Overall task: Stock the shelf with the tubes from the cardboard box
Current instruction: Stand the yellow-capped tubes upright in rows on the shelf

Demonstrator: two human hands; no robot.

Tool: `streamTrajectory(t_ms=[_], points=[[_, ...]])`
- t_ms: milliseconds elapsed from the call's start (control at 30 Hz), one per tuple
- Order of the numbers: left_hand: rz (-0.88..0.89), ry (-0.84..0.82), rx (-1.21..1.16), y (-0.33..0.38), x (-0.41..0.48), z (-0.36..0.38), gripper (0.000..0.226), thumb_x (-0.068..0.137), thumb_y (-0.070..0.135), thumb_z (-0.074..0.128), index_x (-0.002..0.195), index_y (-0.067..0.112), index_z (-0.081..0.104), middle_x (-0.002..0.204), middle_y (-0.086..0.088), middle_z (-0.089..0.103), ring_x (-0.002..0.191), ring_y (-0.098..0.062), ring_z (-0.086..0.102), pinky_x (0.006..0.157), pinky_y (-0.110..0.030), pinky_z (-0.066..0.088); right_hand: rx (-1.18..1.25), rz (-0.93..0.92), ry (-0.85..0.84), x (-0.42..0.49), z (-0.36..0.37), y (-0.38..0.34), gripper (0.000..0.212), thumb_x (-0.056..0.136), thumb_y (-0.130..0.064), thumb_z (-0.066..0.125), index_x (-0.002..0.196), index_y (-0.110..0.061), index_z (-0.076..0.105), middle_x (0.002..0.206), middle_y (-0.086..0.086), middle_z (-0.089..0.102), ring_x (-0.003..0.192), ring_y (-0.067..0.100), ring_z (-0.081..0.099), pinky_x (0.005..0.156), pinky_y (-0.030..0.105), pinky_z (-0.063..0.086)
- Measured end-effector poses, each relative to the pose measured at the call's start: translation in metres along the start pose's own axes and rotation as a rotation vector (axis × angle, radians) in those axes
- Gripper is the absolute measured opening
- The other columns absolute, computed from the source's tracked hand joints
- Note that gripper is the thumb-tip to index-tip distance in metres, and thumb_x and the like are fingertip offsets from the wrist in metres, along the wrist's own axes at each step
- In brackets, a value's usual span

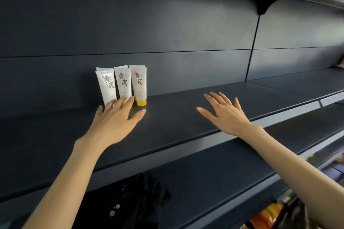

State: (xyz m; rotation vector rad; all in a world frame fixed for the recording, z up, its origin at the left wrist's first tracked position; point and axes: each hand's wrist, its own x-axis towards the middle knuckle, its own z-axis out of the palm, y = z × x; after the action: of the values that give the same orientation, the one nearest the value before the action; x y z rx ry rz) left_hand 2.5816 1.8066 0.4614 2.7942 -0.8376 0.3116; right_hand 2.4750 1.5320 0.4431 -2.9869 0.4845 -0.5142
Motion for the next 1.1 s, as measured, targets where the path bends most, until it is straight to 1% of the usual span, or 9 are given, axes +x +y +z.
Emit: streamTrajectory(t_ms=[133,267,433,533,667,767,833,967,1100], points=[[0.059,0.003,0.035,0.031,-0.002,0.009,0.068,0.092,0.061,0.013,0.15,0.028,0.008,0.157,0.006,0.012,0.144,-0.018,0.01,0.116,-0.047,0.012,-0.044,0.099,0.021,-0.037,-0.009,0.037,0.081,0.083,-0.071,0.013,0.152,-0.028,0.009,0.16,-0.006,0.006,0.148,0.017,-0.003,0.117,0.054,-0.001],[0.097,0.003,0.047,0.067,-0.004,0.019,0.07,0.09,0.063,0.013,0.15,0.027,0.007,0.158,0.005,0.009,0.145,-0.016,0.004,0.117,-0.043,0.009,-0.045,0.196,0.041,-0.069,-0.017,0.081,0.082,0.082,-0.072,0.012,0.151,-0.029,0.009,0.16,-0.007,0.004,0.148,0.016,-0.003,0.117,0.053,0.001],[0.137,0.001,0.041,0.127,-0.009,0.034,0.071,0.09,0.063,0.012,0.151,0.026,0.005,0.159,0.003,0.006,0.145,-0.019,0.004,0.117,-0.046,0.01,-0.072,0.262,0.074,-0.111,-0.027,0.145,0.084,0.079,-0.073,0.008,0.151,-0.03,0.008,0.16,-0.006,0.004,0.148,0.018,-0.001,0.117,0.053,0.001],[0.19,-0.017,0.023,0.175,-0.019,0.046,0.071,0.09,0.062,0.013,0.151,0.025,0.004,0.159,0.003,0.006,0.145,-0.019,0.005,0.117,-0.048,0.008,-0.08,0.303,0.061,-0.142,-0.032,0.185,0.086,0.078,-0.074,0.006,0.151,-0.03,0.008,0.16,-0.006,0.004,0.148,0.017,-0.001,0.116,0.054,0.0],[0.262,-0.029,-0.021,0.24,-0.037,0.066,0.071,0.09,0.062,0.014,0.15,0.026,0.004,0.159,0.004,0.005,0.145,-0.016,0.003,0.117,-0.048,0.005,-0.095,0.362,0.027,-0.185,-0.033,0.236,0.081,0.082,-0.072,0.013,0.152,-0.029,0.007,0.16,-0.007,0.003,0.148,0.018,-0.001,0.116,0.052,0.0],[0.334,-0.029,-0.03,0.285,-0.05,0.083,0.085,0.079,0.073,-0.003,0.15,0.027,0.003,0.159,0.004,0.005,0.145,-0.016,0.003,0.117,-0.047,0.006,-0.101,0.398,-0.006,-0.217,-0.032,0.272,0.081,0.083,-0.071,0.014,0.152,-0.03,0.006,0.16,-0.006,0.002,0.148,0.018,-0.001,0.117,0.051,0.001],[0.376,-0.051,-0.029,0.311,-0.057,0.098,0.092,0.071,0.071,-0.011,0.15,0.027,0.002,0.159,0.004,0.005,0.146,-0.016,0.003,0.117,-0.047,0.006,-0.1,0.417,-0.016,-0.236,-0.03,0.292,0.08,0.084,-0.07,0.016,0.152,-0.031,0.004,0.16,-0.006,0.001,0.148,0.018,-0.001,0.117,0.051,0.0],[0.46,-0.088,-0.048,0.349,-0.065,0.128,0.089,0.074,0.07,-0.011,0.15,0.026,0.003,0.159,0.003,0.005,0.146,-0.016,0.002,0.117,-0.045,0.005,-0.076,0.501,-0.062,-0.267,-0.024,0.321,0.08,0.082,-0.071,0.016,0.151,-0.033,0.002,0.16,-0.008,-0.001,0.148,0.017,-0.004,0.116,0.05,-0.003],[0.539,-0.132,-0.091,0.373,-0.069,0.156,0.085,0.076,0.068,-0.007,0.15,0.027,0.005,0.159,0.004,0.006,0.146,-0.014,0.001,0.117,-0.041,0.003,-0.026,0.563,-0.089,-0.289,-0.008,0.341,0.078,0.084,-0.069,0.019,0.151,-0.032,0.008,0.16,-0.007,0.003,0.148,0.016,-0.001,0.116,0.05,-0.001]])
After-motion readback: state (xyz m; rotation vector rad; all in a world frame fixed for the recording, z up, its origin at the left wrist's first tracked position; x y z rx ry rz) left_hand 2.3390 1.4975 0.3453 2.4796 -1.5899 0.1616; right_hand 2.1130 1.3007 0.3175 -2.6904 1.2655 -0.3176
